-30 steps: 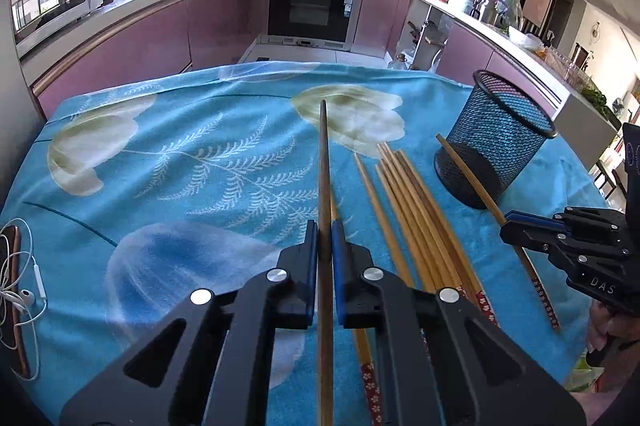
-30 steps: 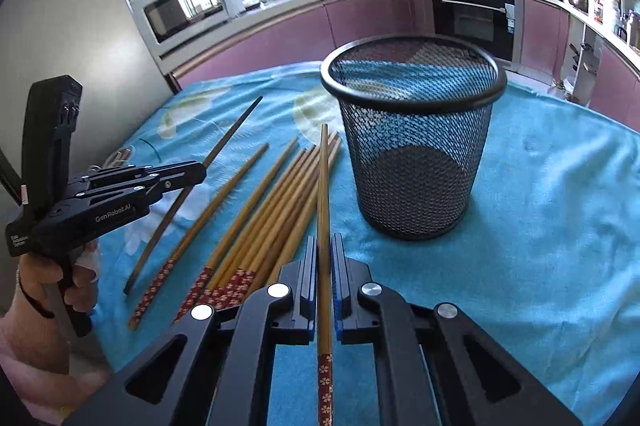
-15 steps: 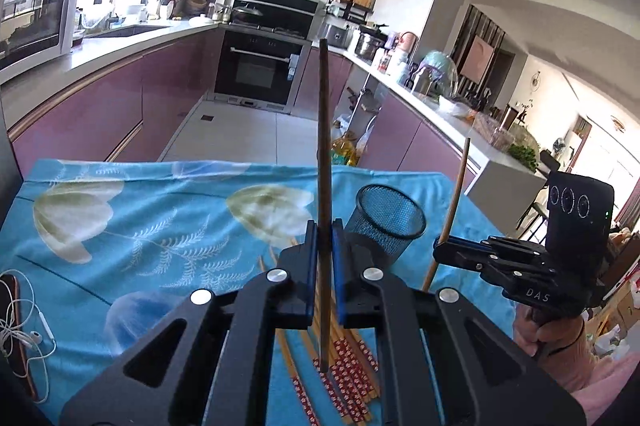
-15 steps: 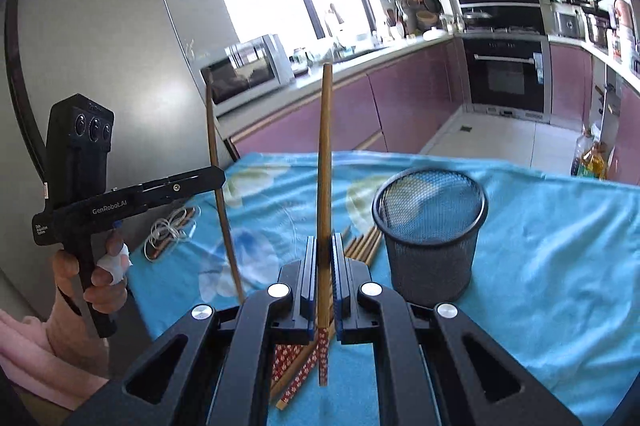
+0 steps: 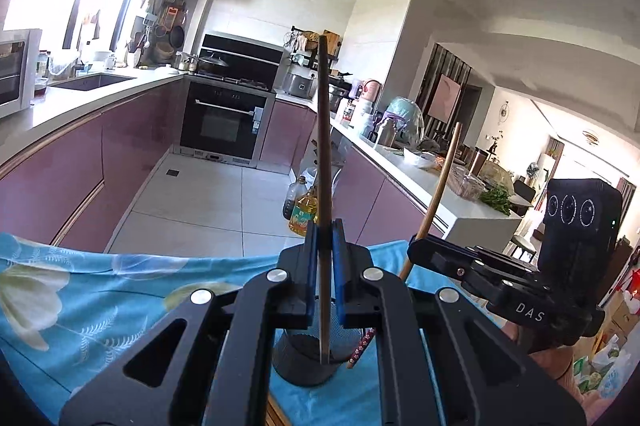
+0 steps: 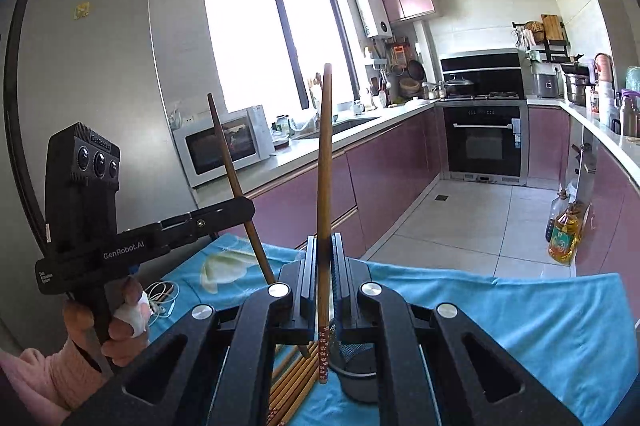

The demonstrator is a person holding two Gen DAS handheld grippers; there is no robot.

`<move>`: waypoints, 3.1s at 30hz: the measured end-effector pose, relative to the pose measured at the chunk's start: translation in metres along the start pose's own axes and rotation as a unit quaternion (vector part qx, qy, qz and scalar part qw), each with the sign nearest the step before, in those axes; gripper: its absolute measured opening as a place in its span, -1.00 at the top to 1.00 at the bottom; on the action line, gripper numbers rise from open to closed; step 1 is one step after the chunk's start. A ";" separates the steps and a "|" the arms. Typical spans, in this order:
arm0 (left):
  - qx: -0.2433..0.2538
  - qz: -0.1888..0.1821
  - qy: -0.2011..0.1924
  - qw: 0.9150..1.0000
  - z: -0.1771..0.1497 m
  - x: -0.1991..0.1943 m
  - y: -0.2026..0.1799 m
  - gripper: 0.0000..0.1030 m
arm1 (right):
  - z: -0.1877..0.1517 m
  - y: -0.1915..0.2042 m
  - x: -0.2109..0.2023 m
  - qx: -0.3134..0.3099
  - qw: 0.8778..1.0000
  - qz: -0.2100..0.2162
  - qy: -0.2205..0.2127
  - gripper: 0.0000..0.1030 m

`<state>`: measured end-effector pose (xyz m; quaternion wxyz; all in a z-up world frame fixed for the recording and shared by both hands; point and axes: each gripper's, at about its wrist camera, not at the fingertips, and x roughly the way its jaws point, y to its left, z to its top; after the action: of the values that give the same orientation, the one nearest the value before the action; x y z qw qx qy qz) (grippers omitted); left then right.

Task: Organize utensils
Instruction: 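Lift the chopstick with the right gripper and drop it into the mesh cup, then return the right gripper to the chopsticks and grasp another one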

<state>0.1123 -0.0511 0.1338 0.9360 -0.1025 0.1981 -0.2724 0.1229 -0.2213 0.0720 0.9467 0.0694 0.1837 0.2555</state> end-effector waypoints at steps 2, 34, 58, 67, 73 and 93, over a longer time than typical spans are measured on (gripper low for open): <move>0.002 -0.002 0.001 1.000 0.006 0.009 -0.007 0.85 | 0.002 -0.008 0.006 0.006 1.000 -0.007 -0.002 0.89; 0.036 0.094 0.068 0.993 -0.061 0.081 0.019 0.37 | -0.038 -0.024 0.043 0.031 0.994 -0.037 0.099 0.37; 0.004 0.144 0.201 0.969 -0.198 0.001 0.085 0.23 | -0.156 0.047 0.061 0.014 0.970 0.014 0.241 0.29; 0.007 0.142 0.218 0.965 -0.204 0.009 0.081 0.25 | -0.166 0.049 0.066 0.008 0.967 -0.007 0.254 0.34; 0.006 0.148 0.236 0.960 -0.210 0.016 0.084 0.31 | -0.169 0.054 0.073 -0.008 0.965 -0.021 0.263 0.40; 0.016 0.153 0.248 0.956 -0.212 0.025 0.090 0.56 | -0.169 0.046 0.075 -0.019 0.961 -0.058 0.270 0.51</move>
<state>0.0830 -0.0083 -0.0922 0.8893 0.0146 0.4331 -0.1459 0.0976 -0.1374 -0.0971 0.8763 -0.0307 0.4315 0.2123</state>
